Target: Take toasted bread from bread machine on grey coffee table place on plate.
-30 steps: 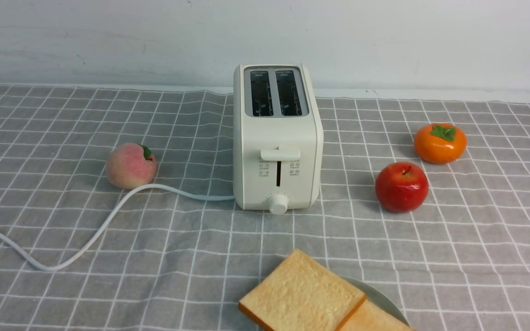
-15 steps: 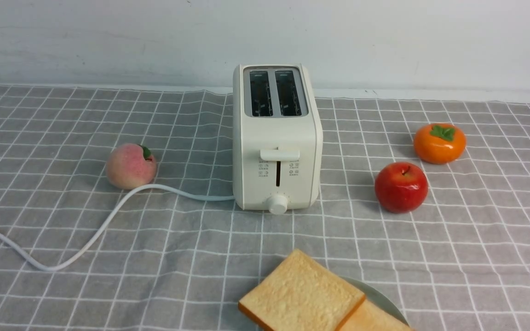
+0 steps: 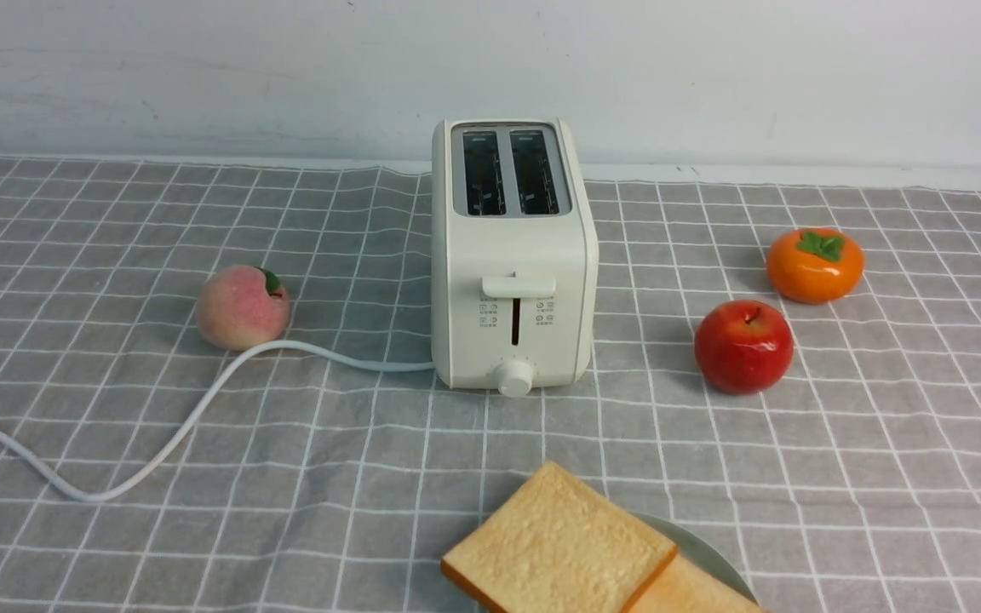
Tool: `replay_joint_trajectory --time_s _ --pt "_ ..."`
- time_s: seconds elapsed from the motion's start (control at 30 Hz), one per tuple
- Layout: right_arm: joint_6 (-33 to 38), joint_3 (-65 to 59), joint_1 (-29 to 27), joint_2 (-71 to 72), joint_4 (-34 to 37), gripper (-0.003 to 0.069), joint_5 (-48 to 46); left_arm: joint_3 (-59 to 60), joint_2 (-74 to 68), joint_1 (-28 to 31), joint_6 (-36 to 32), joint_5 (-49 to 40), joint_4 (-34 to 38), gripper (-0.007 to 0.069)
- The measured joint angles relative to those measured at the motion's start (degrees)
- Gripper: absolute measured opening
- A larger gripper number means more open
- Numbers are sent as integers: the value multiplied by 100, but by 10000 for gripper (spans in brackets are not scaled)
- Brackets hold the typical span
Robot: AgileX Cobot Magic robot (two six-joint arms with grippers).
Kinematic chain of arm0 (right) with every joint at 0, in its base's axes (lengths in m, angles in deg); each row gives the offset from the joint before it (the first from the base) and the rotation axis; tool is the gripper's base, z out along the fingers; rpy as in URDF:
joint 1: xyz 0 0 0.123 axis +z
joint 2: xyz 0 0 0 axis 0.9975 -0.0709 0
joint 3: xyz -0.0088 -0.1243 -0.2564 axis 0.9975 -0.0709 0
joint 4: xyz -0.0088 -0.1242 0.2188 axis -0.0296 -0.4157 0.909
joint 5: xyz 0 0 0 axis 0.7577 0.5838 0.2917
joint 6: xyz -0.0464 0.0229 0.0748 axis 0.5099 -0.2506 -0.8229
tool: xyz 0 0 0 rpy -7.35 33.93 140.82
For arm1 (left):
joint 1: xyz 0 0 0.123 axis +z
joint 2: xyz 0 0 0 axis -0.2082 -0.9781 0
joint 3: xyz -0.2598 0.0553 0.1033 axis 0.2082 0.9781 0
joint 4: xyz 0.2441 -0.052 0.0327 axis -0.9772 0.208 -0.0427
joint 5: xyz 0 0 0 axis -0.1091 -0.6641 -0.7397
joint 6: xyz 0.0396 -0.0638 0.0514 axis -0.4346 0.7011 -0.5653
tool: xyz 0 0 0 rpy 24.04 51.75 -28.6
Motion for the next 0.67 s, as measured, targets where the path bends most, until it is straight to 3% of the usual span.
replay_joint_trajectory --time_s 0.67 --pt "0 0 0 0 0 133 0 0 0 0 0 0 0 68"
